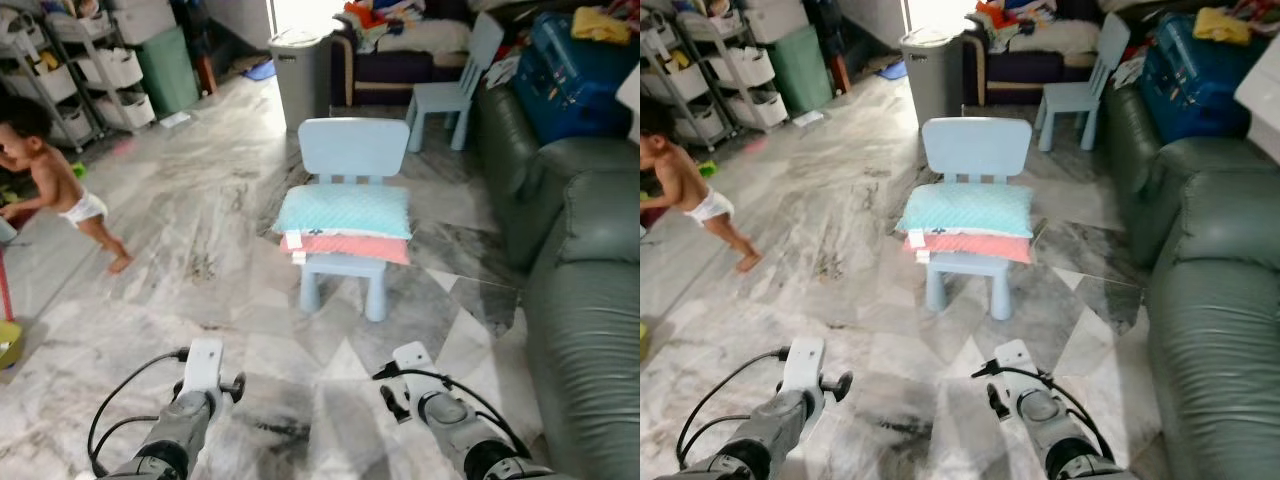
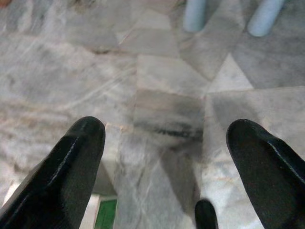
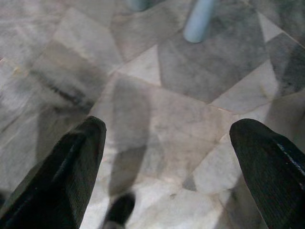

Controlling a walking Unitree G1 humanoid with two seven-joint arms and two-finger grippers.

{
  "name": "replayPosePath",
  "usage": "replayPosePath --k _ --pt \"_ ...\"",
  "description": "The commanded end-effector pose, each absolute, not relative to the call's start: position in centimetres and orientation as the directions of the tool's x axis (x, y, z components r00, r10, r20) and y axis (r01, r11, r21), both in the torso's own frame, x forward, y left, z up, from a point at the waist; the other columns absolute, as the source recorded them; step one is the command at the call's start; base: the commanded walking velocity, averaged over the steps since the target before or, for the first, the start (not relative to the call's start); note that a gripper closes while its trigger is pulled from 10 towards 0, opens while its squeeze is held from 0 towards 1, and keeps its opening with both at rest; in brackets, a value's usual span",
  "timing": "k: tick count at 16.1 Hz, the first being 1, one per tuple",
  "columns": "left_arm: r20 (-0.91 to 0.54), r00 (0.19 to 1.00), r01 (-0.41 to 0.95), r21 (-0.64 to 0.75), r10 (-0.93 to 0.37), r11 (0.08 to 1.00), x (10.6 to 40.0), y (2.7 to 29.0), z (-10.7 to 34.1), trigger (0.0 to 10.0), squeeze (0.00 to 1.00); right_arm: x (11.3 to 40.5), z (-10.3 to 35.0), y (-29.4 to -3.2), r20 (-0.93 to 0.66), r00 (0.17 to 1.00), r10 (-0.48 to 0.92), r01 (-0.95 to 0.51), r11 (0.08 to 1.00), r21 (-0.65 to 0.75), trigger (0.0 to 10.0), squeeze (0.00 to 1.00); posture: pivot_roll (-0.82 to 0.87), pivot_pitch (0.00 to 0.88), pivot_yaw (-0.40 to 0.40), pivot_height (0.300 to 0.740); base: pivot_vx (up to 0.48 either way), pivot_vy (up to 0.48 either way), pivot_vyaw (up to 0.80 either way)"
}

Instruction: Move the pillow to the sofa

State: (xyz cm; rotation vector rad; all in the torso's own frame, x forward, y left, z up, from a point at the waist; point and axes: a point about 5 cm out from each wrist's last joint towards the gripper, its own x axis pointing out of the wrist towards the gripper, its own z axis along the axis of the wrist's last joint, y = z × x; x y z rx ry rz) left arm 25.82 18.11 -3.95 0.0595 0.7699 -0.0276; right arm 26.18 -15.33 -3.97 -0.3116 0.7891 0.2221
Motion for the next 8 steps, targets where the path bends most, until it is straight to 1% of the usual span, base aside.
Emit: replayPosePath --k 1,6,7,8 --pt "-0.708 0.706 0.056 0.036 -0.014 0.998 25.53 17.73 -4.23 10.0 0.00 26.12 -4.00 -15.79 -0.727 0.683 0.071 -0.302 0.934 -0.192 10.0 0.00 0.02 0.000 0.067 0.740 0.296 0.379 0.00" --pt "-0.709 0.705 0.061 0.042 -0.013 0.997 25.56 17.77 -4.21 10.0 0.00 26.15 -3.97 -15.78 -0.726 0.684 0.069 -0.297 0.936 -0.190 10.0 0.00 0.02 0.000 0.068 0.740 0.320 0.355 0.00" --pt "-0.709 0.705 0.061 0.043 -0.012 0.997 25.57 17.78 -4.21 10.0 0.00 26.17 -3.96 -15.78 -0.725 0.685 0.069 -0.296 0.936 -0.190 10.0 0.00 0.02 0.000 0.070 0.740 0.398 0.266 0.00" --pt "-0.713 0.702 0.056 0.043 -0.009 0.997 25.51 17.80 -4.26 10.0 0.00 26.15 -3.97 -15.82 -0.725 0.686 0.067 -0.292 0.937 -0.190 10.0 0.00 0.02 0.000 0.071 0.740 0.439 0.000 0.00"
